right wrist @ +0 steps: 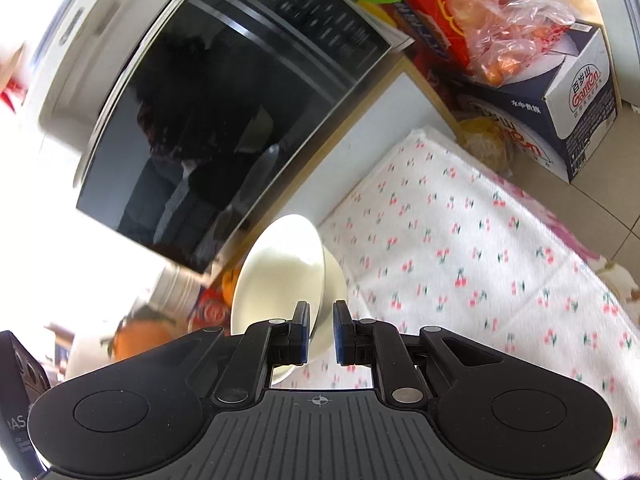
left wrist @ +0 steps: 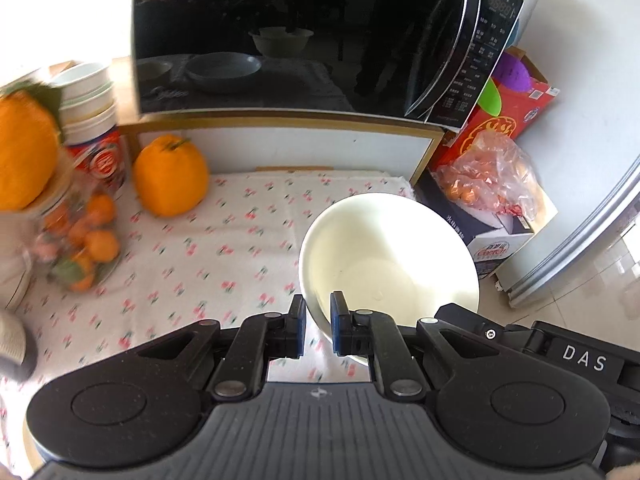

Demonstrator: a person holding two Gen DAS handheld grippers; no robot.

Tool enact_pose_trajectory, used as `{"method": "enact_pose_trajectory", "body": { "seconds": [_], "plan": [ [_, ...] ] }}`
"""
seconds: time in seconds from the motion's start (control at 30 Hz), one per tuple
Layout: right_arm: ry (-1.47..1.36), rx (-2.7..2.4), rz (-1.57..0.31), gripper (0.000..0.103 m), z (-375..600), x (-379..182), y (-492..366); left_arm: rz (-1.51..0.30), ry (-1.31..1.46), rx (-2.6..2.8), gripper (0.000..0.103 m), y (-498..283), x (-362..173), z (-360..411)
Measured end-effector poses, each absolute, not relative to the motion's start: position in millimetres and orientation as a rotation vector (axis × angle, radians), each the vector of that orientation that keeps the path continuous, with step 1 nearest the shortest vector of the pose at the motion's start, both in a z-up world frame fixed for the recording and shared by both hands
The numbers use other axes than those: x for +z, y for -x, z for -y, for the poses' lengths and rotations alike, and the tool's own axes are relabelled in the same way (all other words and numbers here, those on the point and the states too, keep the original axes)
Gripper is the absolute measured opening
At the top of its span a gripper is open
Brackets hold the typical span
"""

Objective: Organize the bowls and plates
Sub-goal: 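Lift the small bowl with both tools and carry it toward the cream bowl, then lower the small bowl into the cream bowl and open both tools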

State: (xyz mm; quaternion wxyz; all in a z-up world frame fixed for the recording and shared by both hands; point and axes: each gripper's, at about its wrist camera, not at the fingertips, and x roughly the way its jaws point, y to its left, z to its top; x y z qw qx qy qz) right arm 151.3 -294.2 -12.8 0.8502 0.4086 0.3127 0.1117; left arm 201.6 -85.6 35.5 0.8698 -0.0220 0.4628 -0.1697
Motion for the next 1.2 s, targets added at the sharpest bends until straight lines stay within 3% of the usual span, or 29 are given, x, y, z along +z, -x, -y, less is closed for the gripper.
{"method": "enact_pose_trajectory", "body": {
  "seconds": [0.63, 1.2],
  "plan": [
    [-0.705, 0.41, -0.745, 0.013, 204, -8, -88, -0.858, 0.15, -0.261, 0.01, -114, 44, -18],
    [-0.635, 0.49, -0.853, 0.013, 109, -21, -88, -0.936, 0.229, -0.156, 0.011, -110, 31, -109]
  ]
}}
